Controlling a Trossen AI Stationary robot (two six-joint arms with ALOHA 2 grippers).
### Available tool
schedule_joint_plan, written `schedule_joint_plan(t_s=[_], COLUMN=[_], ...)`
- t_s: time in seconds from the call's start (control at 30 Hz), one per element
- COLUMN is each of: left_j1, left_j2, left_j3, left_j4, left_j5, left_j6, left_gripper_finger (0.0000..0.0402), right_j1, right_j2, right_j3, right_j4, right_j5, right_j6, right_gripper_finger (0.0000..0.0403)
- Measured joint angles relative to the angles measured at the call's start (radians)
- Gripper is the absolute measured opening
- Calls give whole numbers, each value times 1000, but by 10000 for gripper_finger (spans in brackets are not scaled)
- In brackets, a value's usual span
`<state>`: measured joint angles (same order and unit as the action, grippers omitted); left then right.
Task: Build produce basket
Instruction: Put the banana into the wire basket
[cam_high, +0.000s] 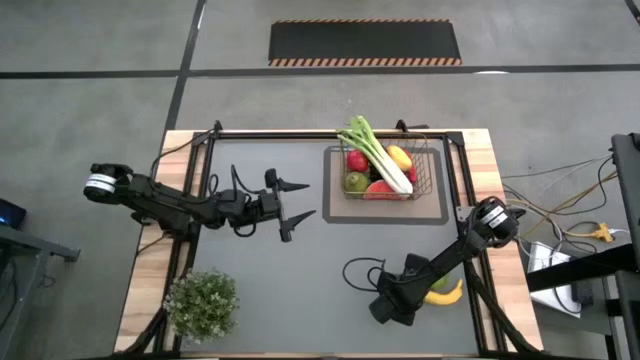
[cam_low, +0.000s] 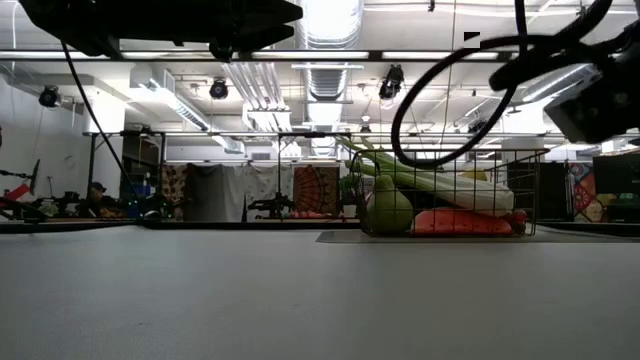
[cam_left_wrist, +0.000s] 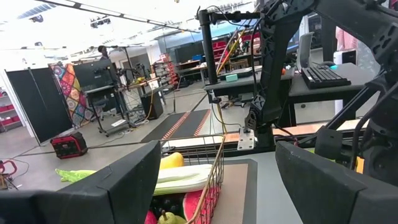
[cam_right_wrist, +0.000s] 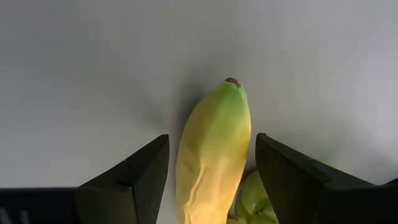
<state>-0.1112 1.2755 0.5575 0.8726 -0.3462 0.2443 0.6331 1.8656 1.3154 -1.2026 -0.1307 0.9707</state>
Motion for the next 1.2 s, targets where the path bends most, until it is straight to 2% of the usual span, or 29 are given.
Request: schedule_joint_plan(t_s=[0.17, 0.4, 0.5, 0.8, 1.0, 1.07, 1.2], left_j1=[0, 0, 0, 0, 0, 0, -1], left_j2=[0, 0, 0, 0, 0, 0, 0], left_j3=[0, 0, 0, 0, 0, 0, 0], left_j4=[0, 0, 0, 0, 0, 0, 0], left_j5=[0, 0, 0, 0, 0, 0, 9], left_j6=[0, 0, 0, 7, 8, 6, 5], left_gripper_finger=[299, 299, 299, 299, 299, 299, 299], right_j1=[0, 0, 0, 0, 0, 0, -3], right_j2=[1, -4, -4, -17, -91, -127, -208], right_j3=[-1, -1, -1, 0, 0, 0, -2], right_j4=[5, 12, 25, 58, 149, 179, 301], right_j5=[11, 20, 25, -6, -4, 28, 197], right_j6=[22, 32, 32, 111, 91, 72, -31], right_gripper_finger=[205, 102, 71, 77, 73, 72, 72])
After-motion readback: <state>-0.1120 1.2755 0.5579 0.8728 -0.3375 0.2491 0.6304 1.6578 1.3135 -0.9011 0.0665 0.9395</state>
